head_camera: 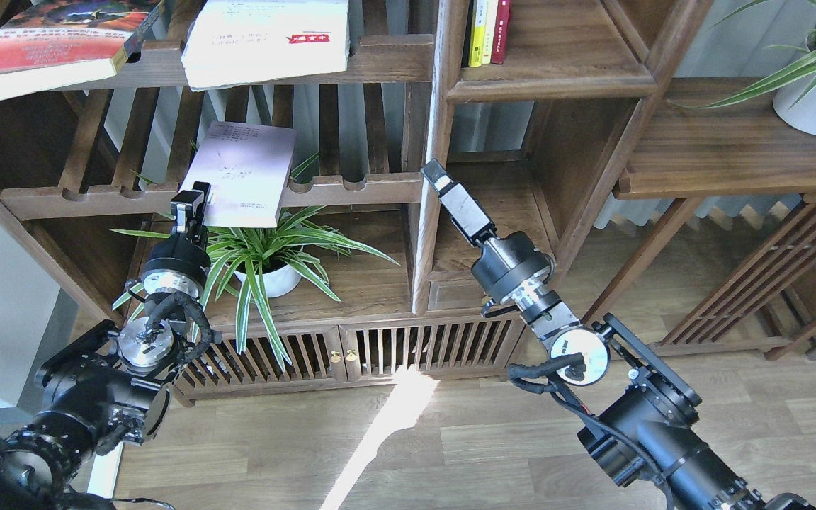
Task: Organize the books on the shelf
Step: 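Grasp the white book's edge with the left gripper, then lift and tilt the white book out of the shelf with the left gripper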
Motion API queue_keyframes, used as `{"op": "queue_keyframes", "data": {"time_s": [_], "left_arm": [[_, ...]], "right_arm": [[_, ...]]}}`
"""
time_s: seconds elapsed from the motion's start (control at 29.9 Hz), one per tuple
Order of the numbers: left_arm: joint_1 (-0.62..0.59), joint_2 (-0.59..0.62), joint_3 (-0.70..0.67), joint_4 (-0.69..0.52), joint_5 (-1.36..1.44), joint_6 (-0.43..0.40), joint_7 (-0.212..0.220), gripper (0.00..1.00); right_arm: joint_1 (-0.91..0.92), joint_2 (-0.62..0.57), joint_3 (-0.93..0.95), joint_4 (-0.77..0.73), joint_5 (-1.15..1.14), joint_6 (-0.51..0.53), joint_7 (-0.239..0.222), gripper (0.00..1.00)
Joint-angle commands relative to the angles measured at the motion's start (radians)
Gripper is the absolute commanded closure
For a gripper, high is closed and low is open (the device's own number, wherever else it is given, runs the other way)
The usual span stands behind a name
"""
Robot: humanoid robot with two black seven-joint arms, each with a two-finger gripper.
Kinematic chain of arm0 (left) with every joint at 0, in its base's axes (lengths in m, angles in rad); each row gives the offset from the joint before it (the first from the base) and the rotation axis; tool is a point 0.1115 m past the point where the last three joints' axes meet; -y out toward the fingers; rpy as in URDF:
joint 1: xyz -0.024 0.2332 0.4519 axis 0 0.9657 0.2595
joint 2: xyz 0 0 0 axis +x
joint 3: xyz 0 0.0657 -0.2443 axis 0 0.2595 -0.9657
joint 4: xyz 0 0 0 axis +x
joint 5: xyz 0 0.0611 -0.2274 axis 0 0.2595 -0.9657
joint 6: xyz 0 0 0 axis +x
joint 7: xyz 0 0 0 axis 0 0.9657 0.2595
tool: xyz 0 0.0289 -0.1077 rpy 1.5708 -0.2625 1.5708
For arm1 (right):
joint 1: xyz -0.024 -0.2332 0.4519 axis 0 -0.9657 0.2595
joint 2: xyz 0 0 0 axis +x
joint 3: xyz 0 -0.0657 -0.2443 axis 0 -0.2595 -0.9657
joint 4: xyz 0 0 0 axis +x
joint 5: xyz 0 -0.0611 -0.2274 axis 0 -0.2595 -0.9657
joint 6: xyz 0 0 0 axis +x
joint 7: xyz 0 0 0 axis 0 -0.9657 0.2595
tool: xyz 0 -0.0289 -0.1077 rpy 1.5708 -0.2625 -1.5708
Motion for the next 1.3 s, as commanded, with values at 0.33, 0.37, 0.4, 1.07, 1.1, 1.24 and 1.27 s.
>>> {"op": "queue_keyframes", "data": {"time_s": [0.33,0.37,0.4,1.07,1.1,1.24,1.27], "left_arm": [[0.04,0.0,-0.013,-0.191,0.0,0.0,-0.075,0.99],[0.051,0.0,-0.013,-0.216,0.0,0.0,-0.075,0.99],[0.06,0.0,-0.01,-0.24,0.0,0.0,-0.075,0.99],[0.163,0.101,-0.008,-0.423,0.112,0.0,-0.056,0.98],[0.177,0.112,-0.008,-0.438,0.123,0.0,-0.056,0.98],[0.255,0.15,-0.014,-0.533,0.156,0.0,-0.056,0.98],[0.275,0.155,-0.014,-0.555,0.156,0.0,-0.056,0.98]], "right_arm": [[-0.013,-0.002,-0.004,0.0,0.0,0.0,0.0,0.0],[-0.015,-0.002,-0.004,0.0,0.0,0.001,0.0,0.0],[-0.015,-0.002,-0.004,0.0,0.0,0.001,0.0,0.0],[-0.026,-0.001,-0.043,-0.017,0.0,0.003,0.0,0.0],[-0.026,-0.001,-0.05,-0.018,0.0,0.003,0.0,0.0],[-0.026,0.001,-0.072,-0.023,0.0,0.003,0.0,0.0],[-0.024,0.001,-0.078,-0.025,0.0,0.001,0.0,0.0]]}}
